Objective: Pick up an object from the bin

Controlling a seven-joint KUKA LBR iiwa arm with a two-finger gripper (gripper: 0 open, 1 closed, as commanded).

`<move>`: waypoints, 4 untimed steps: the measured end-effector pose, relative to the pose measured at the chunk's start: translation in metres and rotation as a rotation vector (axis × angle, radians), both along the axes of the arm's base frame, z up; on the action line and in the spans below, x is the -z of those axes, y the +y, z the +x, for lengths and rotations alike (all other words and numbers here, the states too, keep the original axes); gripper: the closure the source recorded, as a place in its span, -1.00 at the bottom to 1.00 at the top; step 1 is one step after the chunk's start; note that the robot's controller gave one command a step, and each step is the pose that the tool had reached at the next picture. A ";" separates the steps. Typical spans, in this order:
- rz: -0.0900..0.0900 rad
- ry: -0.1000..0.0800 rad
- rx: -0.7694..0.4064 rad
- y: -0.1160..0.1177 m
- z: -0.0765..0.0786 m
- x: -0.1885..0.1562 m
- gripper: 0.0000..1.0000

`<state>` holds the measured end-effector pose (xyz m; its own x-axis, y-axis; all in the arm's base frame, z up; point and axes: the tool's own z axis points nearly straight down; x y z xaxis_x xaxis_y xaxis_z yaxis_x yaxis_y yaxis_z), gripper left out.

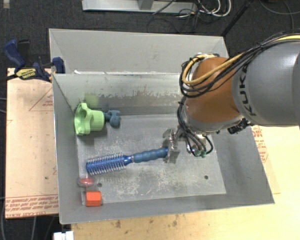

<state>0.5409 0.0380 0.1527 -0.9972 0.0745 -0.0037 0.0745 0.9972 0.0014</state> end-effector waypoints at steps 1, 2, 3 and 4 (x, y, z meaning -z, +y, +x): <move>-0.001 -0.004 -0.053 -0.002 0.008 -0.050 1.00; 0.000 0.006 -0.597 -0.003 -0.028 0.001 1.00; -0.001 0.003 -0.596 -0.003 -0.027 0.000 -1.00; -0.001 -0.001 -0.512 -0.014 0.039 0.055 -1.00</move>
Offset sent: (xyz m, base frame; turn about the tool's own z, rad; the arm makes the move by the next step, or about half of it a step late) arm 0.0065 -0.0025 0.0475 -0.0540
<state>0.5801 0.0243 0.0980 -0.9060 -0.4233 -0.0046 -0.4233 0.9060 0.0003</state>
